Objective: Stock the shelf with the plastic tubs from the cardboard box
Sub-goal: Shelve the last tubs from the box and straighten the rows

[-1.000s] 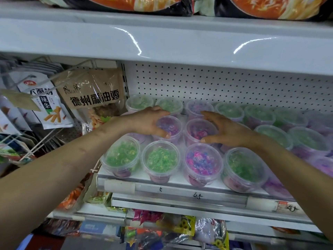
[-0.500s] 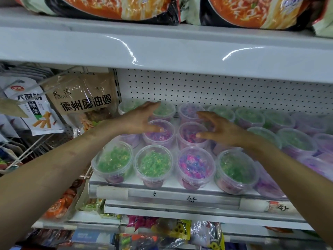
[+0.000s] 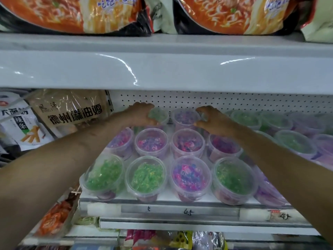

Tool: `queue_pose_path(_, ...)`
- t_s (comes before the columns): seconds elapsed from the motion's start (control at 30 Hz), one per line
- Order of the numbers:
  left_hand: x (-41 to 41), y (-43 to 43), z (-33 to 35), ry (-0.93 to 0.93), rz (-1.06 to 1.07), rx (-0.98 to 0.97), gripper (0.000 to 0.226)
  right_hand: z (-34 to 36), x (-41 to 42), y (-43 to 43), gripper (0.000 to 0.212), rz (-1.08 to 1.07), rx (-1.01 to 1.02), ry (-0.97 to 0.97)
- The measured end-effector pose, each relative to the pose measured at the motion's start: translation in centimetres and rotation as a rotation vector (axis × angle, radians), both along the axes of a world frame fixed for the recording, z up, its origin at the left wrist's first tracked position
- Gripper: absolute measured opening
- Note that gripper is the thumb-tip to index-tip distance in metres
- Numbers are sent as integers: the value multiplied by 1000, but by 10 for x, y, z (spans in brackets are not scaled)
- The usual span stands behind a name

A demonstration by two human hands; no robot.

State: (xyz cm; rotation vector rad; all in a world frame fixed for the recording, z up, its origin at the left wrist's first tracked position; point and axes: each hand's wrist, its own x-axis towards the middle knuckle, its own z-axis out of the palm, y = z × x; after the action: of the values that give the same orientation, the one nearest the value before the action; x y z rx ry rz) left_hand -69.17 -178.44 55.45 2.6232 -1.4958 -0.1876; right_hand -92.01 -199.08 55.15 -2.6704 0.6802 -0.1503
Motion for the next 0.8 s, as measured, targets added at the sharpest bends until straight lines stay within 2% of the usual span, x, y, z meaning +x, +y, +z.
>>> queue_pose_path(0.3,5,-1,0,48,39,-15,77,-12,-1,-6,57,30,-41,7)
queue_pose_path(0.47,1,-5,-5,50,19,-24,91,-10,-12,-16,50,-17,4,-34)
queue_pose_path(0.53,2,-5,-5,54,9,-15,89,-4,-24,-29,53,-51,-19,-51)
queue_pose_path(0.63,-5,-11,-4,-36,-40,-76,88,6,-46,-55,56,-88,-66,15)
queue_pose_path(0.73,-21,-29,0,-71,-124,-160,83,11,-59,-66,52,-98,-59,68)
queue_pose_path(0.8,-33,-43,2,-47,-172,-149,76,11,-62,-69,50,-75,-37,95)
